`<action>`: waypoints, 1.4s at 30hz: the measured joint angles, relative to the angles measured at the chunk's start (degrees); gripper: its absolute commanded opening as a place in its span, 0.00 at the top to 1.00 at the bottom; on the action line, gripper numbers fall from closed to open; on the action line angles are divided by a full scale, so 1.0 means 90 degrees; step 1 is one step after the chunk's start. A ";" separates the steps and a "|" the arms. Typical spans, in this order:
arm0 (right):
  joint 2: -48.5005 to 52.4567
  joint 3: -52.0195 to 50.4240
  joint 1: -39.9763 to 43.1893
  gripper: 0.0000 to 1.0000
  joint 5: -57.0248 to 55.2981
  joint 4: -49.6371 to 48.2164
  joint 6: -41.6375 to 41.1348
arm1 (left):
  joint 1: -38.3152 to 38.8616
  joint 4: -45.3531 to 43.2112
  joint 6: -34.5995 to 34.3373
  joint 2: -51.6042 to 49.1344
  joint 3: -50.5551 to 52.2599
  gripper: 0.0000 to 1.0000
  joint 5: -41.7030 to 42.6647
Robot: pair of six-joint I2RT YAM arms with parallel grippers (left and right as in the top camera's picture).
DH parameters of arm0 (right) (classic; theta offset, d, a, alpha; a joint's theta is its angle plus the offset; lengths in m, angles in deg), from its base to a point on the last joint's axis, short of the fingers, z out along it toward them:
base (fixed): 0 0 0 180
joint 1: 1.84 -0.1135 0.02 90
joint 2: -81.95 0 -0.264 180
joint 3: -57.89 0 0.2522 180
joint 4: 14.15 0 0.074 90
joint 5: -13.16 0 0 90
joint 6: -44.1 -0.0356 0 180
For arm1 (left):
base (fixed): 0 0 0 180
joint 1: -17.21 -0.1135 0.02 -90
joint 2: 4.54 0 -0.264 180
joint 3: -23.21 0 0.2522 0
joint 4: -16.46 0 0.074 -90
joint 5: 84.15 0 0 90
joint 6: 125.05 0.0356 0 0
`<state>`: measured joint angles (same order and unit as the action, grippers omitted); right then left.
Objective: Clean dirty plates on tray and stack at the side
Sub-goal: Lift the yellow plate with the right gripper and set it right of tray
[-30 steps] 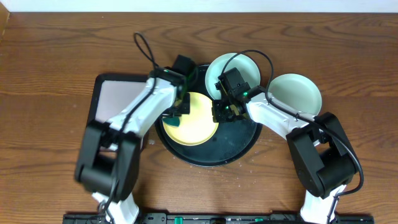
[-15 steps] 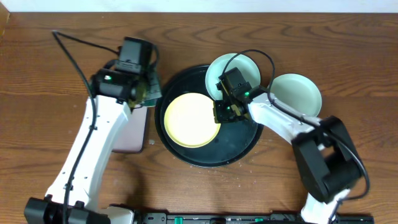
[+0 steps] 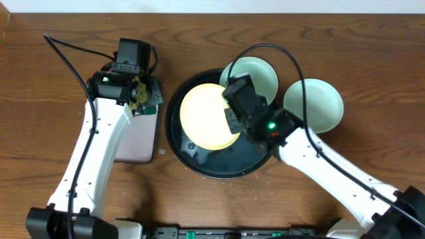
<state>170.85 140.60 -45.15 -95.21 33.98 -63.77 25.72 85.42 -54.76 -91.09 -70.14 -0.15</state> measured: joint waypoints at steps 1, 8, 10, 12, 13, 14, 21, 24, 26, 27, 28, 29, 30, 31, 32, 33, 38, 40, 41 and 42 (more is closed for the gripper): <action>-0.0019 0.0000 -0.0083 0.99 -0.0262 0.0015 0.0070 | 0.0000 0.0000 0.0000 0.0000 0.0000 0.93 0.0002; -0.0187 -0.0002 -0.1022 0.99 -0.2761 0.0002 0.0447 | 0.0000 0.0000 -0.0002 0.0000 0.0000 0.93 0.0000; -0.0221 -0.0002 -0.1299 0.99 -0.3432 -0.0109 0.0578 | 0.0000 0.0000 0.0000 0.0000 0.0000 0.93 0.0002; -0.0231 -0.0002 -0.1528 0.99 -0.4063 -0.0238 0.0755 | 0.0000 0.0000 0.0000 0.0002 0.0000 0.93 0.0000; -0.0231 -0.0002 -0.1615 0.99 -0.4328 -0.0299 0.0850 | 0.0000 -0.0002 -0.0002 0.0002 0.0000 0.93 0.0002; -0.0231 -0.0002 -0.1681 0.99 -0.4546 -0.0357 0.0928 | 0.0000 0.0000 0.0000 0.0000 0.0000 0.93 0.0002; -0.0231 -0.0002 -0.1909 0.99 -0.5967 -0.1202 0.1736 | 0.0000 -0.0002 0.0000 0.0000 0.0000 0.93 0.0000; -0.0231 -0.0002 -0.1936 0.99 -0.6358 -0.1746 0.2176 | 0.0000 0.0000 0.0000 0.0000 0.0000 0.92 0.0000; -0.0233 -0.0005 -0.1936 0.99 -0.6540 -0.2101 0.2499 | 0.0000 0.0000 0.0000 0.0000 0.0002 0.93 0.0000; -0.0233 -0.0005 -0.1936 0.99 -0.6613 -0.2249 0.2654 | 0.0000 -0.0002 0.0000 0.0000 0.0002 0.92 0.0000; -0.0233 -0.0002 -0.1936 0.99 -0.6662 -0.2348 0.2764 | 0.0000 -0.0002 0.0000 0.0000 0.0002 0.92 0.0002; -0.0233 -0.0002 -0.1936 0.99 -0.6710 -0.2448 0.2900 | 0.0000 0.0000 -0.0002 0.0000 0.0002 0.92 0.0000; -0.0233 -0.0005 -0.1936 0.99 -0.6749 -0.2480 0.2977 | 0.0000 0.0000 0.0000 0.0000 0.0002 0.92 0.0000; -0.0233 -0.0005 -0.1936 0.99 -0.6773 -0.2494 0.3050 | 0.0000 -0.0002 0.0000 0.0000 0.0002 0.92 0.0002; -0.0233 -0.0002 -0.1936 0.99 -0.6800 -0.2497 0.3111 | 0.0000 0.0000 0.0000 0.0002 0.0002 0.92 0.0002; -0.0233 -0.0002 -0.1936 0.99 -0.6802 -0.2497 0.3160 | 0.0000 0.0000 0.0000 0.0000 0.0002 0.93 0.0002; -0.0236 0.0000 -0.1936 0.99 -0.6783 -0.2186 0.3130 | 0.0000 0.0000 -0.0002 0.0002 0.0002 0.93 0.0002; -0.0243 0.0002 -0.1936 0.99 -0.6654 -0.1693 0.2907 | 0.0000 0.0000 0.0000 0.0002 0.0002 0.93 0.0002; -0.0245 0.0002 -0.1936 0.99 -0.6547 -0.1392 0.2725 | 0.0000 0.0000 0.0000 0.0000 0.0002 0.93 0.0002; -0.0248 0.0000 -0.1936 0.99 -0.6385 -0.1044 0.2504 | 0.0000 -0.0002 0.0000 0.0002 0.0002 0.92 0.0000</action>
<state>168.62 140.60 -62.57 -152.67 24.58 -41.23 25.72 85.40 -54.76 -91.07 -70.12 -0.15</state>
